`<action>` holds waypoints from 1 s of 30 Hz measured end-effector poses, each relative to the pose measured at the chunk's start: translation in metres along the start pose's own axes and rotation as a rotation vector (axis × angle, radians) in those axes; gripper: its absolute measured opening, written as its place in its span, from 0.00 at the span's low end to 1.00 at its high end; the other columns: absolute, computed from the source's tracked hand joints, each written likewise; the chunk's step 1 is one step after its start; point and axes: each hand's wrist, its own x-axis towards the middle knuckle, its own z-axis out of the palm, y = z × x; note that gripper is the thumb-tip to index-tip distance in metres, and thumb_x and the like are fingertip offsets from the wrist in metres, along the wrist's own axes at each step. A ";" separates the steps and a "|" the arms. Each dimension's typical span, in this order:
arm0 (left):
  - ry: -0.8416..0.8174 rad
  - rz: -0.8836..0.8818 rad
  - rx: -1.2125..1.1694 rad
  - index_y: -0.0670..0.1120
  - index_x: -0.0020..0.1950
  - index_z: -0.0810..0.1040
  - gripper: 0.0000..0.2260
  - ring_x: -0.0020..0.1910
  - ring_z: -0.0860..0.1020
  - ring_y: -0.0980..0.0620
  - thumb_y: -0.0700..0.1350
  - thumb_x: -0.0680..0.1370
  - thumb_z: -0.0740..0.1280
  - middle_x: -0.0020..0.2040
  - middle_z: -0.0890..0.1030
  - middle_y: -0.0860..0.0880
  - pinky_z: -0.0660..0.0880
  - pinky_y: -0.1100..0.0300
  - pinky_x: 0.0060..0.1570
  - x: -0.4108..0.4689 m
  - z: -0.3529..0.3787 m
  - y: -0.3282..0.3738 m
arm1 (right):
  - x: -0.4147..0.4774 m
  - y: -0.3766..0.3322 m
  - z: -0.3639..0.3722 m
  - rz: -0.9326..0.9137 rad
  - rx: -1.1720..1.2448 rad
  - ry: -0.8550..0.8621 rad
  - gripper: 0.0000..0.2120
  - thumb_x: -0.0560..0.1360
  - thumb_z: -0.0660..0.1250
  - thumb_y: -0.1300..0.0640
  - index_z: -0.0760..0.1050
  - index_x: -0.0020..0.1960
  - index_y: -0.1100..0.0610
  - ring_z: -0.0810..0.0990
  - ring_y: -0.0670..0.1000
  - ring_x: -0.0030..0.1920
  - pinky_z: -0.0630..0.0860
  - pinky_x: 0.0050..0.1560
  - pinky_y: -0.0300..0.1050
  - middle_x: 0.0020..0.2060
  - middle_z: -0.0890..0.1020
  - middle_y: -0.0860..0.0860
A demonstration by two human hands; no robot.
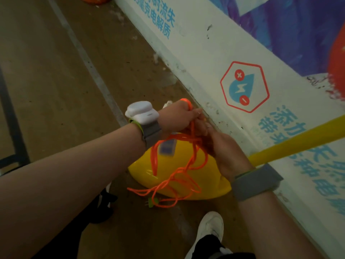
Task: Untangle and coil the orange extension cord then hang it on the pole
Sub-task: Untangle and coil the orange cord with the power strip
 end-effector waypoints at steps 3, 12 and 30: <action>0.004 -0.049 -0.059 0.44 0.46 0.75 0.12 0.44 0.82 0.46 0.50 0.81 0.60 0.44 0.81 0.42 0.81 0.51 0.48 -0.005 -0.003 0.001 | -0.007 -0.001 -0.004 -0.049 -0.041 -0.165 0.18 0.80 0.56 0.43 0.82 0.53 0.52 0.82 0.53 0.51 0.76 0.54 0.50 0.47 0.85 0.51; 0.048 -0.177 -0.549 0.43 0.41 0.70 0.13 0.29 0.81 0.54 0.44 0.84 0.55 0.26 0.75 0.50 0.76 0.62 0.37 0.003 -0.024 0.008 | -0.016 -0.005 -0.012 -0.375 -0.423 -0.149 0.08 0.72 0.71 0.51 0.76 0.44 0.55 0.79 0.56 0.39 0.75 0.43 0.54 0.36 0.81 0.55; -0.063 -0.246 -0.545 0.44 0.43 0.73 0.14 0.37 0.82 0.53 0.49 0.83 0.56 0.31 0.82 0.49 0.79 0.61 0.38 0.007 -0.037 -0.001 | -0.029 -0.018 -0.033 -0.569 -0.329 0.011 0.07 0.75 0.68 0.55 0.75 0.40 0.54 0.79 0.47 0.32 0.78 0.35 0.45 0.31 0.79 0.51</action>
